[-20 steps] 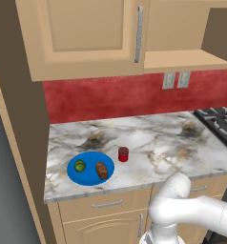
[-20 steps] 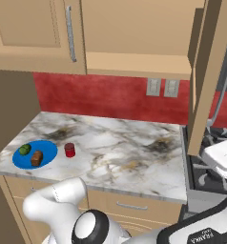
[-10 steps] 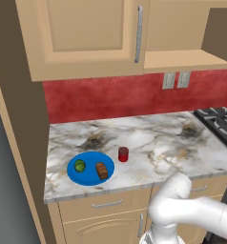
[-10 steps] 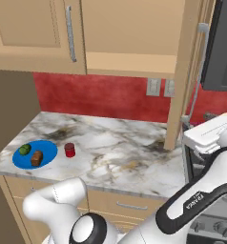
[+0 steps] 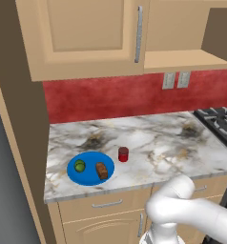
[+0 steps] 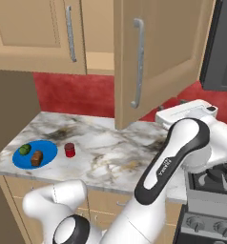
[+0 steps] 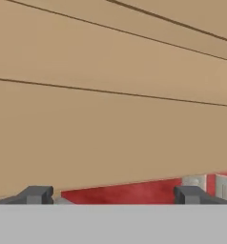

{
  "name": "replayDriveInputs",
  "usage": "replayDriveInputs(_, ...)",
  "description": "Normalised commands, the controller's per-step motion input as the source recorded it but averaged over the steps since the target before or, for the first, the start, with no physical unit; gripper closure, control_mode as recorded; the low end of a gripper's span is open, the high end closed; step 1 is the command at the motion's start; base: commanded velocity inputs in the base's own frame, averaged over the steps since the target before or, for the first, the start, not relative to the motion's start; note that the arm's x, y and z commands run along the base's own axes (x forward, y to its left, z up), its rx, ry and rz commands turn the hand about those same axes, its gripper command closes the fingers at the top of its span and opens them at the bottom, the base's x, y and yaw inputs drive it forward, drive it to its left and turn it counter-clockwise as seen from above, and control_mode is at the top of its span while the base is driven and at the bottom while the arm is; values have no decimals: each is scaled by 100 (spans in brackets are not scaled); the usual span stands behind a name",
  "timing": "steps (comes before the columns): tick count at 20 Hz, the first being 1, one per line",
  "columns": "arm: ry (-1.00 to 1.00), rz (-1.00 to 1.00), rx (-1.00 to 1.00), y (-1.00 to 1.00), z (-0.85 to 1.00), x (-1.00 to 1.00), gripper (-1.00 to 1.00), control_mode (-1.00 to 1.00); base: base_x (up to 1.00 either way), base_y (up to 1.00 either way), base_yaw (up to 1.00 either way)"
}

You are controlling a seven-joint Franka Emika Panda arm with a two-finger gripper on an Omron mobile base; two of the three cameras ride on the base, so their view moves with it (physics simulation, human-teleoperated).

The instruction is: Pick the avocado and bread from the counter and place them on the plate. Then pick the jam from the cabinet and place it next to the plate. Lastly close the cabinet door.

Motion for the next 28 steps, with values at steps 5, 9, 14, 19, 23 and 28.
replayDriveInputs(5,0,-13,0,60,0,70,-100,-100,0,0,0)
replayDriveInputs(9,0,-14,0,54,1,59,-100,-100,0,0,0)
replayDriveInputs(14,0,-9,2,49,21,41,-100,-100,0,0,0)
replayDriveInputs(19,0,-4,6,36,52,29,-100,-100,0,0,0)
replayDriveInputs(23,0,-5,6,25,71,26,-100,-100,0,0,0)
replayDriveInputs(28,0,-7,5,12,72,30,-100,-100,0,0,0)
